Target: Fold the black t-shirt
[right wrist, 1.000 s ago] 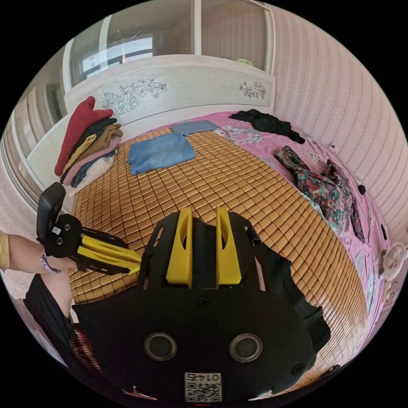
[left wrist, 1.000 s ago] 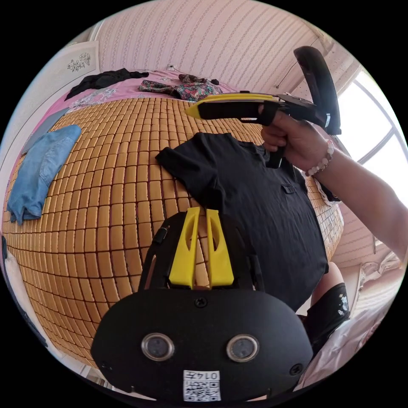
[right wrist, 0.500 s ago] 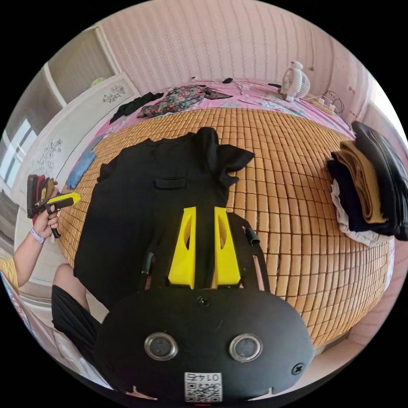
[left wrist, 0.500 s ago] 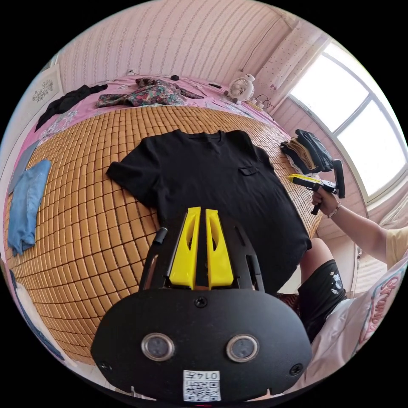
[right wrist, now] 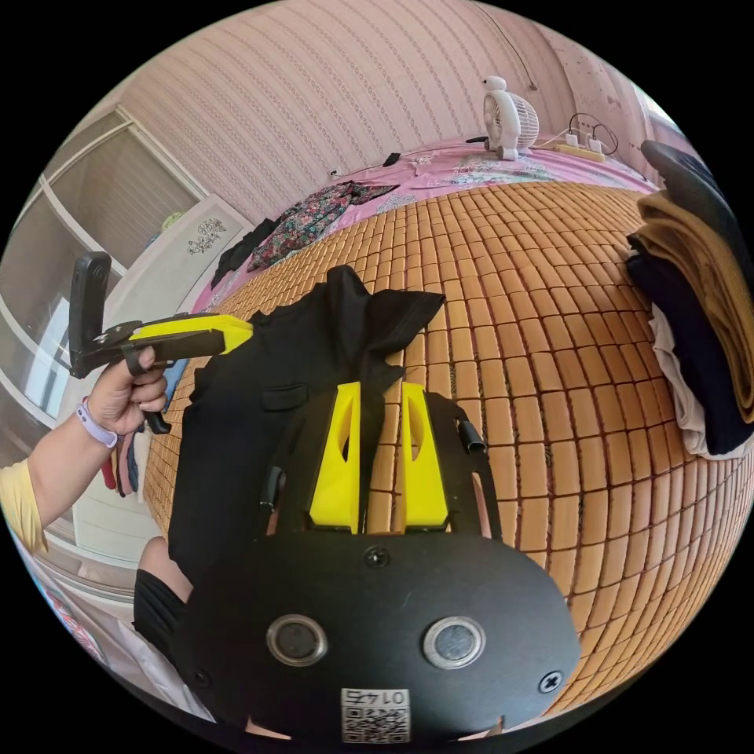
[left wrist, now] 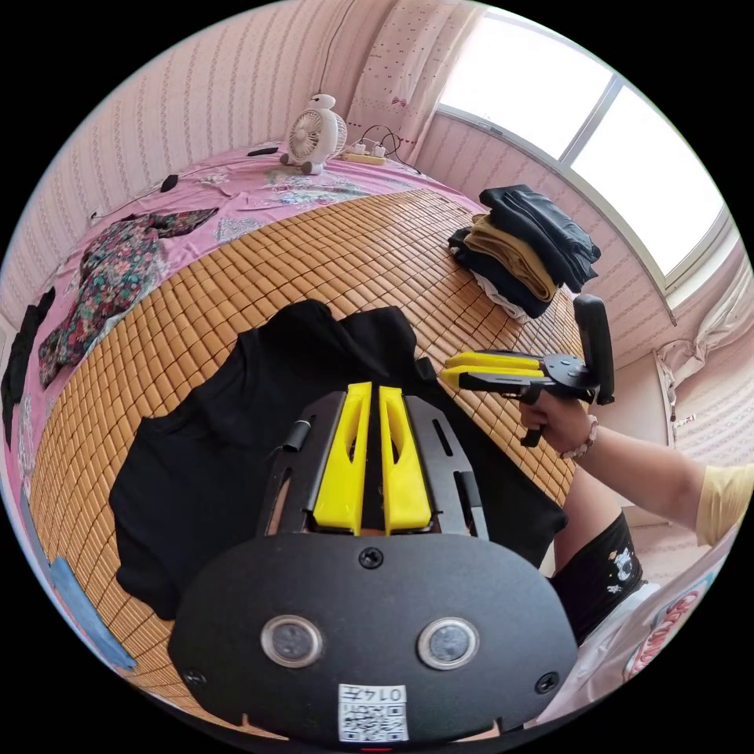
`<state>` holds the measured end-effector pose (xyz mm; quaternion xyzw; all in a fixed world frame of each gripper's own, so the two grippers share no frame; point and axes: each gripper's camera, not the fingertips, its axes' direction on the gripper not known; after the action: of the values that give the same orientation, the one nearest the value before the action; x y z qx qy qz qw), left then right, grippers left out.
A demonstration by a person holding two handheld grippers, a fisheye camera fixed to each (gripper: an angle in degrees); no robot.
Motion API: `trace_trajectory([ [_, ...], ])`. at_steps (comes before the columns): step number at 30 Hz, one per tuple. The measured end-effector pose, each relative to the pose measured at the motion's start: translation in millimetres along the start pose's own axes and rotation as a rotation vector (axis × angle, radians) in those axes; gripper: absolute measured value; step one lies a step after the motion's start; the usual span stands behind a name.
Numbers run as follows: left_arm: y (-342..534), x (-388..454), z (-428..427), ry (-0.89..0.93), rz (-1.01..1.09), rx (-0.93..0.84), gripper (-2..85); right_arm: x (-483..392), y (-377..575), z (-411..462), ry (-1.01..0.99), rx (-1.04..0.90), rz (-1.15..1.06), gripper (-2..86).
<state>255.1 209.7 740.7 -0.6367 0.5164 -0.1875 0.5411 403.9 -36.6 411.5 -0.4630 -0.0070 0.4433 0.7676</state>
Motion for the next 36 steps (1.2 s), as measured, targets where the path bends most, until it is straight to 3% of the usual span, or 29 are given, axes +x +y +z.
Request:
trace_trajectory([
  [5, -55, 38, 57, 0.054, 0.006, 0.006, 4.2, 15, -1, 7, -0.016, 0.024, 0.031, 2.4],
  [11, -99, 54, 119, -0.072, 0.003, -0.089, 7.3, 27, 3, 8, -0.030, 0.005, 0.089, 1.5],
  [13, -106, 59, 140, -0.157, 0.042, -0.199, 5.9, 30, 4, 8, -0.058, 0.006, 0.105, 1.3],
  [17, -105, 59, 136, -0.198, 0.069, -0.179, 2.5, 23, 7, 6, -0.049, 0.026, 0.085, 2.0],
  [21, -65, 39, 51, 0.022, 0.015, 0.138, 0.5, -26, 31, -18, -0.026, 0.181, -0.239, 3.9],
  [23, -32, 29, 17, -0.004, 0.024, 0.208, 1.2, -43, 43, -25, 0.019, 0.210, -0.332, 4.8],
  [26, 34, -1, -15, -0.129, -0.070, 0.212, 2.3, -59, 61, -28, 0.060, 0.218, -0.393, 5.4],
  [33, 146, -82, -37, -0.051, -0.318, 0.132, 3.6, -70, 47, -11, 0.018, 0.073, -0.347, 5.6],
  [36, 169, -100, -51, -0.027, -0.377, 0.179, 3.8, -82, 30, -1, -0.001, 0.053, -0.341, 4.6],
])
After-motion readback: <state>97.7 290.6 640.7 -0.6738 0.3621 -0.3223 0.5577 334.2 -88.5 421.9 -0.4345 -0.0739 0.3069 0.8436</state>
